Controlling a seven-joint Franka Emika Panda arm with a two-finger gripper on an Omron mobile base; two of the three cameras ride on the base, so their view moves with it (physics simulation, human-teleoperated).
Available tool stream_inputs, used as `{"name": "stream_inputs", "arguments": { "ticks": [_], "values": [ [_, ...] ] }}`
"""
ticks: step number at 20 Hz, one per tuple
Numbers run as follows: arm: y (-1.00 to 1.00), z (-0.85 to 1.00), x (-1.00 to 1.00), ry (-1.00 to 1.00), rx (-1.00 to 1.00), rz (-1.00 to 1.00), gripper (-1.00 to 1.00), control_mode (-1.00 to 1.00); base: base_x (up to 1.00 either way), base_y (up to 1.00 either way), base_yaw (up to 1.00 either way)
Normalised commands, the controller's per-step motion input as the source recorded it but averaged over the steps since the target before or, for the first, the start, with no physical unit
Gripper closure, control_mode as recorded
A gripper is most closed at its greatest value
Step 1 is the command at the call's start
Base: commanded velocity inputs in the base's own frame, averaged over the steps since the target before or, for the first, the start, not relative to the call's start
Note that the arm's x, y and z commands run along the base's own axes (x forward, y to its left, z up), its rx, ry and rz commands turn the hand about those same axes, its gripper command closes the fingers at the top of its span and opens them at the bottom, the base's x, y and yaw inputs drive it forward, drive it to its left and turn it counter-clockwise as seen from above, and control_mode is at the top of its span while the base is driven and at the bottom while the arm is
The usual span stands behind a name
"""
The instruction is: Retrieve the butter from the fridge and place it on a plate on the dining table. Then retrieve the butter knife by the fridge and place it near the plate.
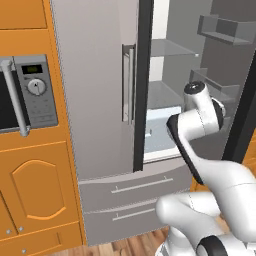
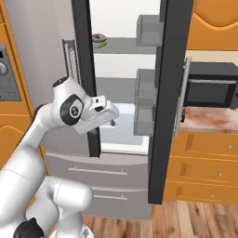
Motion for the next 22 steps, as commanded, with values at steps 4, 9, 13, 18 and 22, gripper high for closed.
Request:
{"name": "stream_inputs", "arguments": {
  "ticks": [4, 9, 13, 18, 22],
  "values": [
    [0.74, 0.09, 0.00, -0.11, 0.84, -0.02, -1.00, -1.00, 0.00, 0.00, 0.00],
    [0.64, 0.04, 0.00, -0.28, 0.79, -0.06, -1.00, -1.00, 0.00, 0.00, 0.00],
    [0.48, 0.28, 0.00, -0.45, 0.38, -0.05, -1.00, -1.00, 0.00, 0.00, 0.00],
    [0.45, 0.44, 0.01, -0.30, -0.19, 0.01, -1.00, -1.00, 0.00, 0.00, 0.00],
    [0.40, 0.65, 0.02, 0.00, -0.54, 0.00, -1.00, -1.00, 0.00, 0.00, 0.00]
  ]
}}
